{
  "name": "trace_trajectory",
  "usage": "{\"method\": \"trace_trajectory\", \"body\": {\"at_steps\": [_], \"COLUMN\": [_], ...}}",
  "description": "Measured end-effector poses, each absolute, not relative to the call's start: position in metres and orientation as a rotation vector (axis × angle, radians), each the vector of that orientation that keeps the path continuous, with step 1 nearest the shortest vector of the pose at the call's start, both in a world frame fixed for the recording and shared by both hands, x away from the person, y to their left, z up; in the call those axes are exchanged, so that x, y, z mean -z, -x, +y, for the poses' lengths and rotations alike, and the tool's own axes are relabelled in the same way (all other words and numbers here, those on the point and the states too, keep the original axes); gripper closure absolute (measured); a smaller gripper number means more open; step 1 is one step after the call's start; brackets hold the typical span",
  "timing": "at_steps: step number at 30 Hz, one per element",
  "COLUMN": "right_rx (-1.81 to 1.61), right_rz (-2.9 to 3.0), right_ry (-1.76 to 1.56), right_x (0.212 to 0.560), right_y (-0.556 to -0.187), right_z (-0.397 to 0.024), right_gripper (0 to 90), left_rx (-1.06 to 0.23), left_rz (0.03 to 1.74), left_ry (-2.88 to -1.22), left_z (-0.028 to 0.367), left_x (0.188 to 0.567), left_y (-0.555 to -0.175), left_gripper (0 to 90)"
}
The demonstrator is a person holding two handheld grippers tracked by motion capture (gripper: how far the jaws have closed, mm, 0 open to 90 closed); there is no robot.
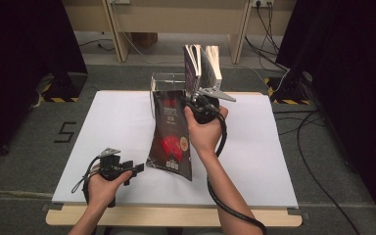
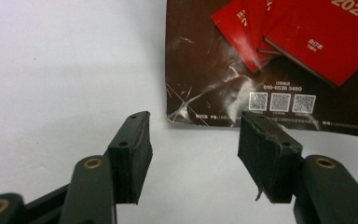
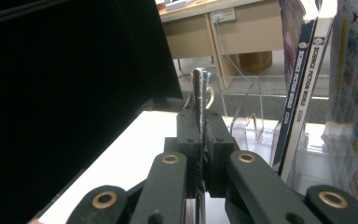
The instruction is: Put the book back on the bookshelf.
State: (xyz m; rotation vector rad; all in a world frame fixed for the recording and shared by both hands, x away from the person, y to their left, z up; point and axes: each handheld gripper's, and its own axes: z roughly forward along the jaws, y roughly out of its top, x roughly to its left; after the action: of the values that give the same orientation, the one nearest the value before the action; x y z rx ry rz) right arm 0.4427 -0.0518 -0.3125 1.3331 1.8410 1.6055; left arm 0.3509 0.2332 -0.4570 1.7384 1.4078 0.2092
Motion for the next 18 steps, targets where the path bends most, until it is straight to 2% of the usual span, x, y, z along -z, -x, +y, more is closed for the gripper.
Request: {"method": "trace_trajectory", "body": {"at_steps": [18], "right_rx": [-1.618], "right_rz": [1.752], "right_ry": [-1.287], "right_x": [0.299], "right_y": [-0.460], "right_z": [-0.039], "right_gripper": [87.4], "left_rx": [-0.220], "left_rz": [1.384], "left_ry": [-1.731], "left_z": [0.232], "left_x": [0.456], "left_y": [-0.352], "left_gripper": [42.3]}}
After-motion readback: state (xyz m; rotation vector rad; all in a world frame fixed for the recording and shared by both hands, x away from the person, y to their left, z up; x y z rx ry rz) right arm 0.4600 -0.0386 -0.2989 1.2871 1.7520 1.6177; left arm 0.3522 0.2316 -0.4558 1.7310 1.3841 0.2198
